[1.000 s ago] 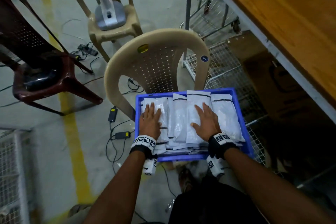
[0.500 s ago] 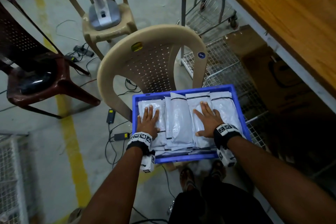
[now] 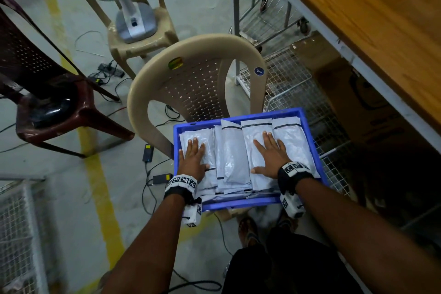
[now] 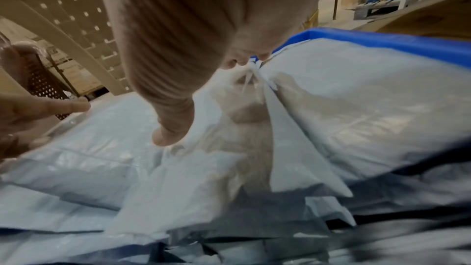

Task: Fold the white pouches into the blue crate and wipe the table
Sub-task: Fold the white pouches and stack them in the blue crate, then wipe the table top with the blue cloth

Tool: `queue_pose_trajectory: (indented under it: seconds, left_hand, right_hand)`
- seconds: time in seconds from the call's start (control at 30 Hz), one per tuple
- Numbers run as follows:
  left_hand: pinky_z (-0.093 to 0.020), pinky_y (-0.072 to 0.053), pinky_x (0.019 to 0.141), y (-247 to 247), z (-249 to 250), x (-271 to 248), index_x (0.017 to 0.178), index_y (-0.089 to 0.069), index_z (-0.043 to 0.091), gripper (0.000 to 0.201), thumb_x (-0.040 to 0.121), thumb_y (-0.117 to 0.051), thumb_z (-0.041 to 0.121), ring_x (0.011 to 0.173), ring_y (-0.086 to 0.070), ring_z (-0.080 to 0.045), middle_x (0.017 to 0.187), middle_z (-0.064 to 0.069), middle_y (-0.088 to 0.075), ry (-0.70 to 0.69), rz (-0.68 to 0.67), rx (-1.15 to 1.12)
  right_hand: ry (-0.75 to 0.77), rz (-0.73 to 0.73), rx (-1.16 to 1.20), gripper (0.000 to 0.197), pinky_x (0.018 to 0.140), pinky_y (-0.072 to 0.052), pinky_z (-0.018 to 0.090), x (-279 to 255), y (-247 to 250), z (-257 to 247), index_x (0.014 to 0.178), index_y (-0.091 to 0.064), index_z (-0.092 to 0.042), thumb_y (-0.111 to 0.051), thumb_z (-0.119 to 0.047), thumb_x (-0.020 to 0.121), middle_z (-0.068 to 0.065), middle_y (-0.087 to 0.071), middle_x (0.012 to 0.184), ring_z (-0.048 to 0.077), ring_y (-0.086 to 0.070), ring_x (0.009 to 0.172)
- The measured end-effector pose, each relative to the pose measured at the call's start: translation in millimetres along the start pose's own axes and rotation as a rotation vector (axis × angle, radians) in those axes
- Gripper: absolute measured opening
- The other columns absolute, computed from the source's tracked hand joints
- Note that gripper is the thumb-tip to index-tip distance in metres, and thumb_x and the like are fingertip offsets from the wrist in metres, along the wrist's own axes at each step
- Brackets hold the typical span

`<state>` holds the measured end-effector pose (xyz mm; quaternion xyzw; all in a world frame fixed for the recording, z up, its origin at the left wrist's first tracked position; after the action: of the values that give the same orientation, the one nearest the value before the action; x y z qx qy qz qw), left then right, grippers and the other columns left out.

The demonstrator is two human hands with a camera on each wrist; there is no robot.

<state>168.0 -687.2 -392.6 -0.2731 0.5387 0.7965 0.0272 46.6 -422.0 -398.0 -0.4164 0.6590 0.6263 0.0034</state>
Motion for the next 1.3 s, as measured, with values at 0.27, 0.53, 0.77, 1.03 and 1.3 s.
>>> queue_pose_trajectory:
  seconds: [0.27,0.53,0.77,1.03,1.3]
  left_hand:
    - [-0.040,-0.058,0.085,22,69,-38,0.112,-0.071,0.012,0.026,0.089,-0.071,0.025,0.093,-0.070,-0.030,0.097,-0.010,-0.074,0.109,0.086,-0.700]
    - [-0.024,-0.056,0.080,39,197,-52,0.105,-0.074,0.013,0.019,0.088,-0.073,0.021,0.086,-0.071,-0.018,0.096,-0.007,-0.075,-0.126,0.053,-0.831]
    - [-0.036,-0.058,0.082,45,307,-92,0.098,-0.074,0.010,0.011,0.088,-0.073,0.013,0.084,-0.071,-0.025,0.087,-0.011,-0.074,-0.335,0.074,-0.839]
    - [-0.032,-0.057,0.081,30,443,-177,0.097,-0.074,0.018,0.009,0.092,-0.068,0.022,0.088,-0.071,-0.015,0.089,-0.001,-0.075,-0.638,0.040,-0.778]
    - [-0.038,-0.057,0.087,-48,572,-315,0.104,-0.074,0.017,0.018,0.090,-0.071,0.027,0.096,-0.067,-0.010,0.102,0.001,-0.073,-0.979,0.018,-0.598]
  right_hand:
    - [-0.265,0.309,0.591,0.037,0.096,-0.048,0.033,-67,29,20,0.116,-0.068,-0.016,-0.069,-0.039,0.086,0.006,-0.070,0.118,0.024,-0.063,0.110]
    - [-0.456,0.446,0.868,0.028,0.087,-0.053,0.030,-148,48,67,0.104,-0.074,-0.019,-0.069,-0.039,0.084,0.004,-0.075,0.096,0.021,-0.069,0.091]
    - [-0.567,0.655,0.932,0.012,0.083,-0.055,0.030,-254,59,112,0.093,-0.075,-0.024,-0.065,-0.027,0.087,-0.002,-0.076,0.090,0.014,-0.069,0.089]
    - [-0.593,1.068,1.078,0.006,0.070,-0.052,0.024,-415,62,156,0.091,-0.074,-0.025,-0.069,-0.025,0.088,-0.005,-0.073,0.082,0.006,-0.066,0.077]
    - [-0.859,1.436,0.843,0.011,0.076,-0.051,0.027,-621,-8,215,0.097,-0.069,-0.021,-0.071,-0.027,0.087,-0.005,-0.069,0.092,0.011,-0.064,0.087]
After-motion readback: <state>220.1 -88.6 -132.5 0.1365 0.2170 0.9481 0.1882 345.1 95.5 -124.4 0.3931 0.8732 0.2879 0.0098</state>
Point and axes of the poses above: each hand's wrist, its own x-axis towards the middle knuckle, its own y-axis out of the back of the hand, z = x × y, the point moved 2 cm from there along x, towards the middle knuckle
